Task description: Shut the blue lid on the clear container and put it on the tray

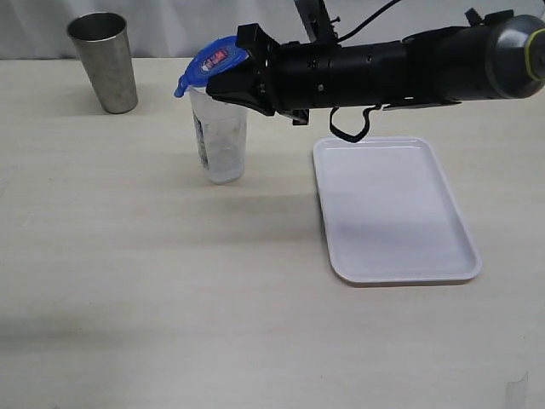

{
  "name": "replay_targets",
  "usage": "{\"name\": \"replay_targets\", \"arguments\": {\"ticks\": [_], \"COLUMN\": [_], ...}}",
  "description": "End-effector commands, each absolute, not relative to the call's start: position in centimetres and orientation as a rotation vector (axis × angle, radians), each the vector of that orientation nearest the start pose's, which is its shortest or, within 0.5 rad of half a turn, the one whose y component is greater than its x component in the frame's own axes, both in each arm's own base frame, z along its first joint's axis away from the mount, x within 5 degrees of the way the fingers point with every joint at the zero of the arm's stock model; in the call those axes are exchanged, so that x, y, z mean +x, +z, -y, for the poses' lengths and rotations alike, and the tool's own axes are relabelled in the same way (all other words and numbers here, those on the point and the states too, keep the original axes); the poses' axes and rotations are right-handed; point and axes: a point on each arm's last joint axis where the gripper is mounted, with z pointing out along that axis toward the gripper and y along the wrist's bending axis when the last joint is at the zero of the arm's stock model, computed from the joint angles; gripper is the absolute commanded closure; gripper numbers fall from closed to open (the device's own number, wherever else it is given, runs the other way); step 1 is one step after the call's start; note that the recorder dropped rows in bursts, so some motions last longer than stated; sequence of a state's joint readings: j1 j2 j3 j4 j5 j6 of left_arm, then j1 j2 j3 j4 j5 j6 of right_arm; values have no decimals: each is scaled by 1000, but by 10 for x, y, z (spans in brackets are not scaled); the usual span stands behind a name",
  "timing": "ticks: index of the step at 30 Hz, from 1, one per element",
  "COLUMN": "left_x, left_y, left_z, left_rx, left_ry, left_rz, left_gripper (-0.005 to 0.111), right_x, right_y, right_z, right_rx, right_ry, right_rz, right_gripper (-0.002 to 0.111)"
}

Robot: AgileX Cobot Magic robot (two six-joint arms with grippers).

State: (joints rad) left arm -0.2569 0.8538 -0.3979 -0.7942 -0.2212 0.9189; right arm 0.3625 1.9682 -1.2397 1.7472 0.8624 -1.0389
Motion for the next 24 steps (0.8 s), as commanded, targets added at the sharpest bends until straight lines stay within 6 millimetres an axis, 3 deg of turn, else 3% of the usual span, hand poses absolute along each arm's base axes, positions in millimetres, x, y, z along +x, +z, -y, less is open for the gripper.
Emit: {"name": "replay_targets", "arguments": {"ticks": [1, 12, 19, 24], "left_x": [170, 170, 170, 170], "left_y": [272, 271, 271, 272], "left_z": [29, 30, 30, 30], "left_rx": [225, 226, 225, 224], "left_ry": [51, 45, 47, 48], "left_rz": [-1765, -1770, -1769, -1768], "left_gripper": [107, 107, 107, 107], "right_x": [363, 368, 368, 367], "right_y": [215, 198, 200, 206], "right_z": [-209, -207, -206, -205], "right_rx": [-125, -40, -57, -81], "right_ry": [1546, 1566, 1563, 1557], "right_rz": [-2206, -2260, -2249, -2229], "right_gripper": [103, 103, 103, 83]}}
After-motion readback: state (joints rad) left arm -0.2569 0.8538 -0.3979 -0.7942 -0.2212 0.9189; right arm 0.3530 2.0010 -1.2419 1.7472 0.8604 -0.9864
